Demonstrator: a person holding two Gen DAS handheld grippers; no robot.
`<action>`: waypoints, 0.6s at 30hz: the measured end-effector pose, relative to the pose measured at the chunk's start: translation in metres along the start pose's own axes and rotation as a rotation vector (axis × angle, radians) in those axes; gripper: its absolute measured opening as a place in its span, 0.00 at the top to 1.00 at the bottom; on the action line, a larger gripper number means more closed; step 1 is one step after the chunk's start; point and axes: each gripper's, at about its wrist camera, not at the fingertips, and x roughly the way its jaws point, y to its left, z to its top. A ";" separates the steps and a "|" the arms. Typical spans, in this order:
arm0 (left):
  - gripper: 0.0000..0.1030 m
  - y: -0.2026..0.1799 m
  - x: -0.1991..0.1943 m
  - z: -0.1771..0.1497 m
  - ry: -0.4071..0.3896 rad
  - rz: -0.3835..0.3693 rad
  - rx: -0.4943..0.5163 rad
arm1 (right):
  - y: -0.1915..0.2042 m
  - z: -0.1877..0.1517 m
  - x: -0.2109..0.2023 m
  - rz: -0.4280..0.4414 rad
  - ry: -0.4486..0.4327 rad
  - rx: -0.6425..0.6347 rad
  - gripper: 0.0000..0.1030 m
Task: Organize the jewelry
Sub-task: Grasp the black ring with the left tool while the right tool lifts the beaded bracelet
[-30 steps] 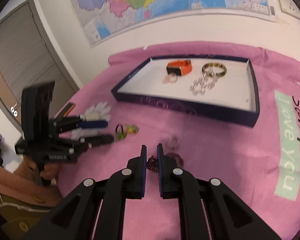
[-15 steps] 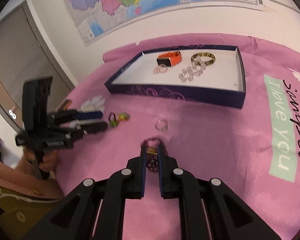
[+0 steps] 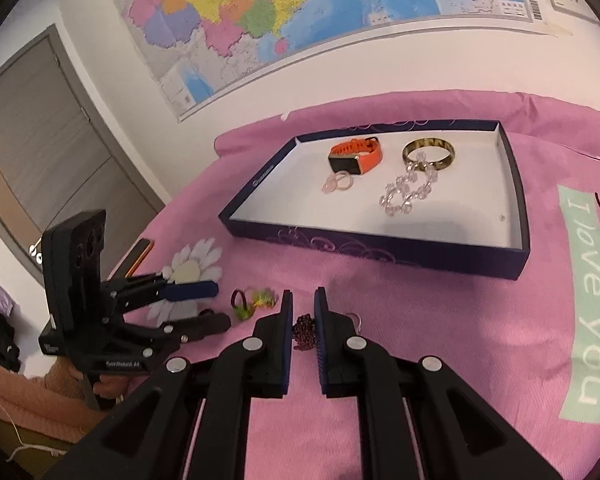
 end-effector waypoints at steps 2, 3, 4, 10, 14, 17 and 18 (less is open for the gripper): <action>0.45 0.001 0.000 0.000 0.001 0.000 0.001 | -0.004 0.002 -0.002 0.008 -0.014 0.017 0.91; 0.45 0.000 0.000 0.000 0.001 0.000 0.001 | -0.006 0.003 -0.003 0.008 -0.019 0.023 0.91; 0.45 0.000 0.000 -0.001 0.002 0.000 0.002 | -0.009 0.004 -0.003 0.000 -0.022 0.029 0.91; 0.45 0.000 -0.001 0.000 0.002 -0.001 0.004 | -0.020 0.005 -0.008 -0.015 -0.038 0.065 0.91; 0.45 -0.003 -0.002 0.000 0.001 -0.005 0.018 | -0.021 0.008 -0.013 -0.015 -0.062 0.069 0.91; 0.45 -0.005 -0.004 -0.001 -0.001 -0.006 0.029 | -0.019 0.011 -0.016 -0.014 -0.075 0.065 0.91; 0.45 -0.005 -0.004 -0.001 -0.001 -0.007 0.031 | -0.019 0.012 -0.017 -0.015 -0.078 0.064 0.91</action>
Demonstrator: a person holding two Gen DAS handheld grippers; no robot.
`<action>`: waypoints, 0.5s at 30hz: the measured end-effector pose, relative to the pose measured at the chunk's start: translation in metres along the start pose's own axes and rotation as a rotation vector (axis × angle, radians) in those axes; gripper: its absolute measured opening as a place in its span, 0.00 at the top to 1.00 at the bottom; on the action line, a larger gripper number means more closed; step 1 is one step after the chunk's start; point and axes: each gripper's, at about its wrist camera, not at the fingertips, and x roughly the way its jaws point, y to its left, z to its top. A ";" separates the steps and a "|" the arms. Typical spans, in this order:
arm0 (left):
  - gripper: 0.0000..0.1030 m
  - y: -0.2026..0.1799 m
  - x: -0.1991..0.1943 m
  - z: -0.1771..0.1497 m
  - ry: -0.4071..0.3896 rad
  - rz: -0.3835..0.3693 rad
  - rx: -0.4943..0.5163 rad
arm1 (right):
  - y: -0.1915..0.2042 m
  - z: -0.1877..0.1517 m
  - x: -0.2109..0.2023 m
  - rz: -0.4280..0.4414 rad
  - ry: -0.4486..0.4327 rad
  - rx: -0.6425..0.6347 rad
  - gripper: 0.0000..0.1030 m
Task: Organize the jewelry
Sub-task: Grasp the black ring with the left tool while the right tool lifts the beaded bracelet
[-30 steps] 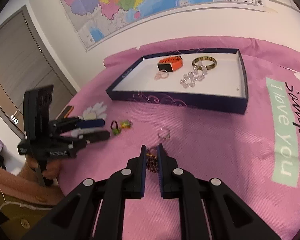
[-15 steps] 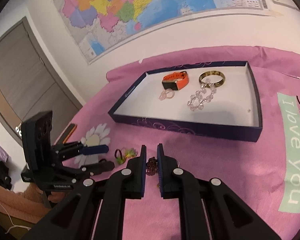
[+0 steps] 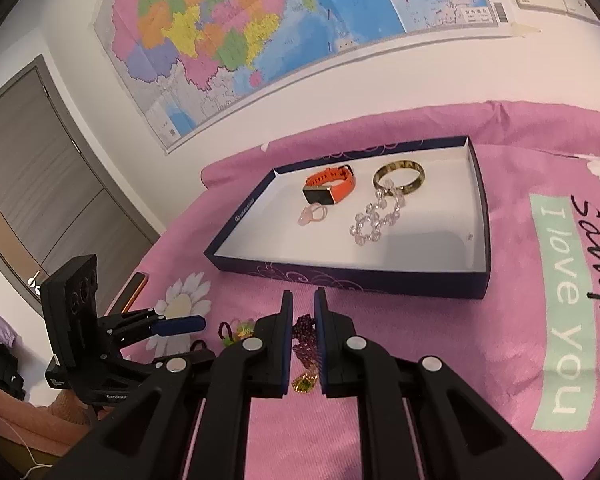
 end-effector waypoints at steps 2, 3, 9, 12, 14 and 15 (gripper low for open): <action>0.45 -0.001 -0.001 -0.001 0.002 0.011 0.010 | 0.001 0.002 -0.004 0.000 -0.011 -0.001 0.91; 0.46 -0.001 -0.001 -0.002 0.006 0.012 0.012 | 0.001 0.002 -0.005 0.002 -0.014 -0.002 0.91; 0.54 0.000 -0.003 -0.009 0.041 0.049 0.042 | 0.002 0.002 -0.010 -0.002 -0.018 -0.006 0.91; 0.60 -0.001 -0.007 -0.013 0.044 0.065 0.065 | 0.003 0.002 -0.011 -0.002 -0.021 -0.006 0.91; 0.67 -0.002 -0.008 -0.016 0.043 0.065 0.072 | 0.004 0.002 -0.011 -0.002 -0.023 -0.009 0.91; 0.71 -0.002 -0.008 -0.016 0.042 0.071 0.079 | 0.005 0.003 -0.011 -0.001 -0.023 -0.010 0.91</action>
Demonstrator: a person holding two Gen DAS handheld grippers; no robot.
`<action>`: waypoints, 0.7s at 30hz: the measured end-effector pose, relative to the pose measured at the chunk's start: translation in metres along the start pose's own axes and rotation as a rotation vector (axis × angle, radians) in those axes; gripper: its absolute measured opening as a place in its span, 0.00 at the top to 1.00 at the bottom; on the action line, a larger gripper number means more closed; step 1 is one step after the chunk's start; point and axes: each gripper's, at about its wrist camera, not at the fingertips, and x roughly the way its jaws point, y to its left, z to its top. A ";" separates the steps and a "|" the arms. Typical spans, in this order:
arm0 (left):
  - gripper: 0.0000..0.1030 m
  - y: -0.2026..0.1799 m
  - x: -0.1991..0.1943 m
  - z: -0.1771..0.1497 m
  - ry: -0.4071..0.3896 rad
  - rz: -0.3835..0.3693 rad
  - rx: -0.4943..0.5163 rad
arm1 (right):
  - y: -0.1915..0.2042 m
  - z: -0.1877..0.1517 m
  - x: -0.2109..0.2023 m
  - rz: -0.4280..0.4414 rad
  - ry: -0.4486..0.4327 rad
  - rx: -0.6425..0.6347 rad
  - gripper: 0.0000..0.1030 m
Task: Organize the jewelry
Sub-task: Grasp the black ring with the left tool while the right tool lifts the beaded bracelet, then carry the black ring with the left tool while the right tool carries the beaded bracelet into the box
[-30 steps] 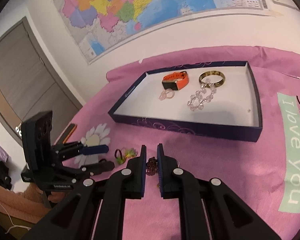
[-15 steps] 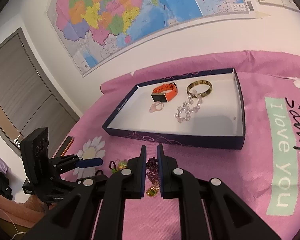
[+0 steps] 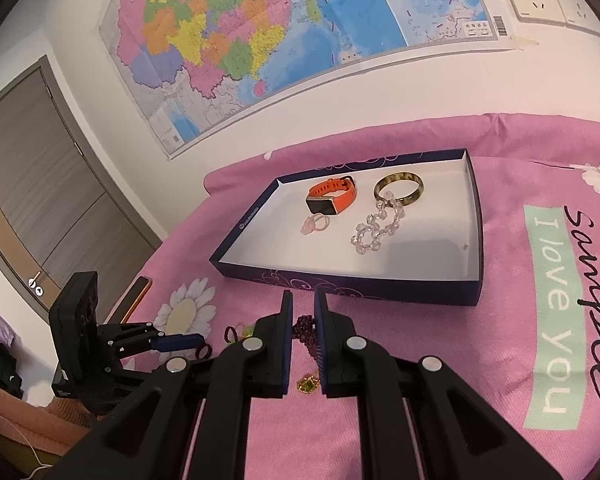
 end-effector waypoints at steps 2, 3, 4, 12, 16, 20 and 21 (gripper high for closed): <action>0.78 0.001 -0.001 -0.001 -0.001 0.017 0.001 | 0.000 0.000 0.000 -0.002 0.001 -0.003 0.91; 0.78 0.002 -0.001 0.000 0.000 0.012 -0.006 | 0.000 0.001 0.000 -0.002 0.001 -0.004 0.91; 0.78 0.002 -0.001 0.000 0.000 0.011 -0.008 | 0.000 0.001 0.000 -0.002 0.001 -0.005 0.91; 0.78 0.001 -0.008 0.005 -0.033 -0.001 -0.015 | 0.001 0.002 -0.003 -0.008 -0.004 -0.009 0.91; 0.78 0.000 -0.016 0.013 -0.069 -0.019 -0.017 | 0.002 0.006 -0.005 -0.007 -0.014 -0.016 0.91; 0.78 -0.005 -0.019 0.021 -0.095 -0.031 -0.008 | 0.003 0.009 -0.006 -0.011 -0.019 -0.024 0.91; 0.78 -0.005 -0.019 0.023 -0.099 -0.032 -0.006 | 0.004 0.010 -0.006 -0.011 -0.021 -0.028 0.91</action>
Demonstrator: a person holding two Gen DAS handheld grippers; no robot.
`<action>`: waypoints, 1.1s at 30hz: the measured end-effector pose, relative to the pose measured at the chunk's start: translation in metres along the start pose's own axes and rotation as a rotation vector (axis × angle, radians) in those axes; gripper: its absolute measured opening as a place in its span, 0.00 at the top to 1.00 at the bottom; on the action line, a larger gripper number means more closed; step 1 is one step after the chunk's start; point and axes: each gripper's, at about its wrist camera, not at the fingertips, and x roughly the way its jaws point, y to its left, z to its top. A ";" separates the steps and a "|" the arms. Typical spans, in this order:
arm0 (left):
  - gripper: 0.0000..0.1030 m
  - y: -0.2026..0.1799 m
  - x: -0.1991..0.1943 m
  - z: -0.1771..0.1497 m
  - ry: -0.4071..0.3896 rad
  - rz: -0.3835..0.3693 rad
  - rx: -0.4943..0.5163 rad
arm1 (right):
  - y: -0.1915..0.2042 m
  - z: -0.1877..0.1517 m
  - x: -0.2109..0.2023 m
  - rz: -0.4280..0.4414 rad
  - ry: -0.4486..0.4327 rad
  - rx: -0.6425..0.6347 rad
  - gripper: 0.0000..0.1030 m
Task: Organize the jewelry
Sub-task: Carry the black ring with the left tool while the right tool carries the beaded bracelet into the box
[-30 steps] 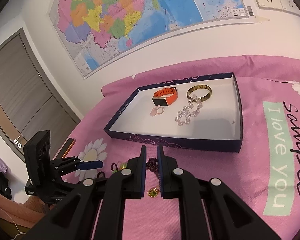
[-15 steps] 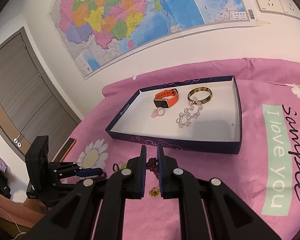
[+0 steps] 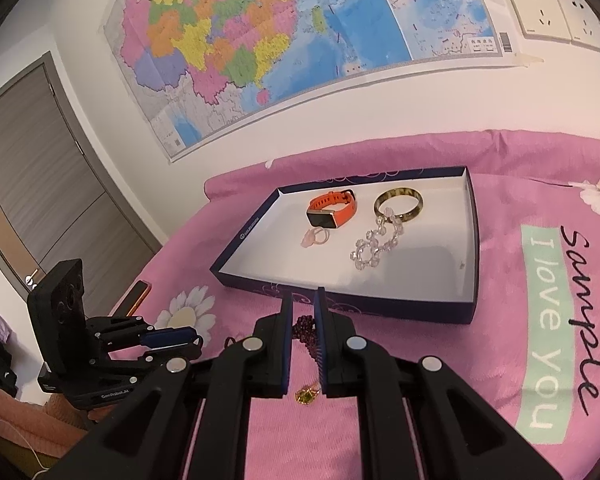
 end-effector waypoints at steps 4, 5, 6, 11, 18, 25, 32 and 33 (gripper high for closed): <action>0.78 -0.002 0.001 0.009 -0.012 -0.003 0.008 | 0.002 0.005 -0.001 -0.001 -0.007 -0.015 0.91; 0.78 -0.001 0.001 0.011 -0.016 -0.002 0.008 | 0.003 0.006 0.000 -0.003 -0.008 -0.018 0.91; 0.78 -0.001 0.001 0.014 -0.020 -0.002 0.008 | 0.003 0.008 0.000 -0.003 -0.009 -0.022 0.91; 0.78 0.004 0.003 0.028 -0.038 0.008 0.011 | 0.004 0.016 0.002 -0.007 -0.017 -0.036 0.91; 0.78 0.011 0.008 0.046 -0.051 0.013 0.011 | 0.008 0.031 0.005 -0.010 -0.031 -0.063 0.91; 0.78 0.017 0.015 0.059 -0.057 0.011 -0.001 | 0.006 0.046 0.014 -0.018 -0.032 -0.078 0.91; 0.78 0.024 0.024 0.069 -0.050 0.013 -0.004 | 0.003 0.055 0.025 -0.026 -0.026 -0.083 0.91; 0.78 0.024 0.025 0.069 -0.050 0.015 -0.005 | 0.003 0.056 0.026 -0.028 -0.025 -0.084 0.91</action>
